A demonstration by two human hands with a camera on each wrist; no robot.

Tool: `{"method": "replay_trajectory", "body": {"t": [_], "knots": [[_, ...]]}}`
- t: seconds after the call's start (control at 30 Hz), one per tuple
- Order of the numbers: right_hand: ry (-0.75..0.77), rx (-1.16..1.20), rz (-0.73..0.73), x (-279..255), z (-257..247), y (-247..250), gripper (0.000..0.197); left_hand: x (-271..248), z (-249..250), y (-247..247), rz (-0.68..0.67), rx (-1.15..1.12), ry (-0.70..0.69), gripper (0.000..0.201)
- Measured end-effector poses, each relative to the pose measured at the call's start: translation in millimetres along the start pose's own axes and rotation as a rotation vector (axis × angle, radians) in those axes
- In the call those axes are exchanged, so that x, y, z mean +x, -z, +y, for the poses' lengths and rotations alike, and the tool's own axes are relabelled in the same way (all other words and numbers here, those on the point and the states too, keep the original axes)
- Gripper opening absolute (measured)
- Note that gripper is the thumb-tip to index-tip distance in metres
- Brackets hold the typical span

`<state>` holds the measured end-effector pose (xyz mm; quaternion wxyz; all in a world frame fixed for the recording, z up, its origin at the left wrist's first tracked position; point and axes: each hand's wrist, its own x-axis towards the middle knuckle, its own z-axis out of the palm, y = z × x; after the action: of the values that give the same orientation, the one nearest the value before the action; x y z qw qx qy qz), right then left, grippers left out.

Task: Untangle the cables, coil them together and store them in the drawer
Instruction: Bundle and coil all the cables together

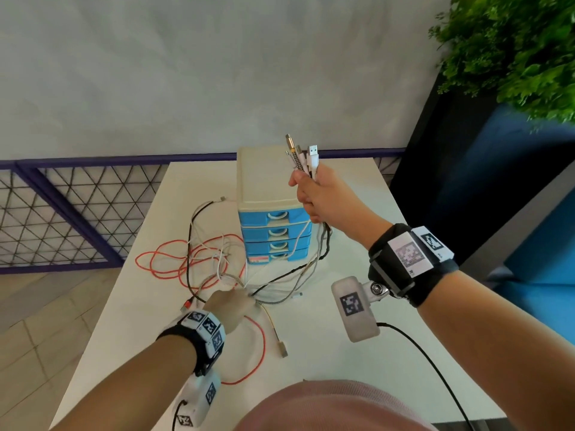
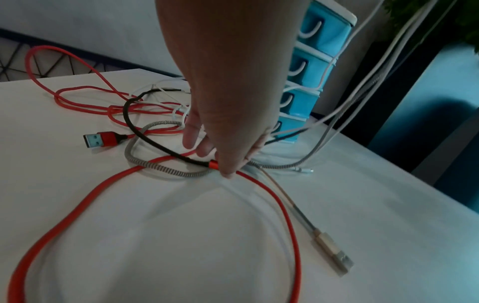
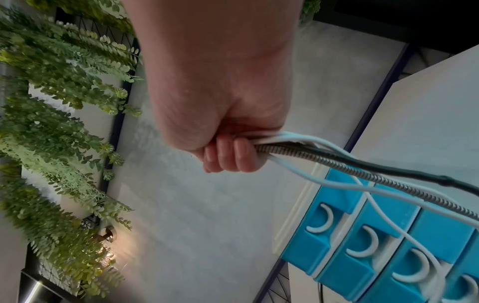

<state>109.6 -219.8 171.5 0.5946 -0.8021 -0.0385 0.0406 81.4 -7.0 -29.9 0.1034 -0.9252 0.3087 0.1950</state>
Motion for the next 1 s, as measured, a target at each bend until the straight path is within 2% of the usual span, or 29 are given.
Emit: {"method": "replay_trajectory", "body": {"t": [0.13,0.27,0.33,0.43,0.53,0.63,0.7,0.83,0.93,1.0], "knots": [[-0.028,-0.009,-0.048,1,6,-11,0.021,-6,-5,18,0.028,-0.290,0.036,0.004],[-0.103,0.005,-0.102,5,13,-19,0.020,-4,-11,45,-0.046,-0.601,-0.039,0.006],[-0.155,-0.034,-0.086,6,20,-21,0.021,-8,-8,73,0.003,-0.744,-0.097,0.006],[-0.201,-0.007,-0.068,5,29,-20,0.024,-13,-5,124,0.206,-0.942,-0.105,0.006],[-0.175,0.030,-0.137,1,33,-19,0.029,-16,-8,166,0.528,-1.245,-0.100,0.020],[-0.170,0.335,-0.267,-5,26,-19,0.029,-13,-14,187,0.786,-1.381,-0.036,0.029],[-0.138,0.485,-0.255,-6,19,-20,0.027,-12,-12,194,0.847,-1.355,-0.028,0.030],[-0.069,0.465,-0.247,-5,16,-17,0.027,-14,-10,198,0.886,-1.287,-0.021,0.045],[-0.077,0.470,-0.324,-7,19,-11,0.022,-18,-16,201,0.749,-1.306,-0.098,0.072],[-0.076,0.484,-0.360,-9,20,-9,0.020,-22,-19,205,0.669,-1.275,-0.136,0.077]]}}
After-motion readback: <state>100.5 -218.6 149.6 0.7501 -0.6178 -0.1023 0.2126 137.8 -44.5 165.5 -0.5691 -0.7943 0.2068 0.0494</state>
